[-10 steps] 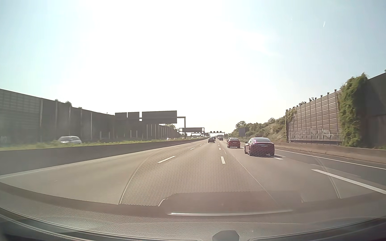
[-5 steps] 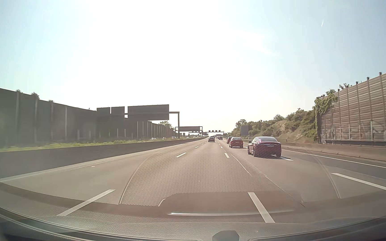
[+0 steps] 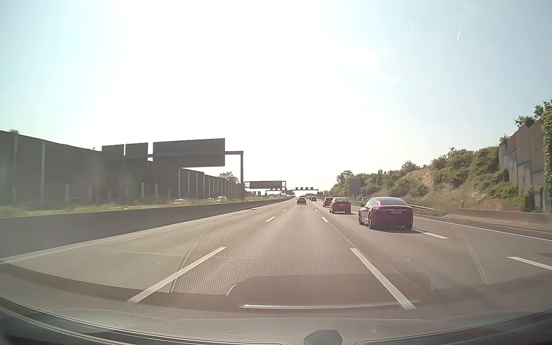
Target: Follow the waypoints while adhering to traffic rules and regulations
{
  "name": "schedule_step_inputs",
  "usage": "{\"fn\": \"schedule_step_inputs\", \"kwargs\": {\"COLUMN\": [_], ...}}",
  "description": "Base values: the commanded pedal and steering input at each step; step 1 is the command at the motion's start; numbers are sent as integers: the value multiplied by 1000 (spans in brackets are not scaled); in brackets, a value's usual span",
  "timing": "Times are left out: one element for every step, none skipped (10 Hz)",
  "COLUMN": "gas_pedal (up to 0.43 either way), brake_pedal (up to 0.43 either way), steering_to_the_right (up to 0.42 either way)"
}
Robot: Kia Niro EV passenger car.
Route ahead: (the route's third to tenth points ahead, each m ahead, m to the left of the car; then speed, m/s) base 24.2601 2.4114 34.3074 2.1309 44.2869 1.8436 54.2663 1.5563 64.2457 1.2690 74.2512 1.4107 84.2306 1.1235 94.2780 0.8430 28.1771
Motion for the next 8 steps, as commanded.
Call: {"fn": "schedule_step_inputs", "kwargs": {"gas_pedal": [228, 228, 228, 228, 228, 228, 228, 228], "brake_pedal": [24, 24, 24, 24, 24, 24, 24, 24], "steering_to_the_right": [4, 5, 5, 5, 5, 5, 5, 4]}}
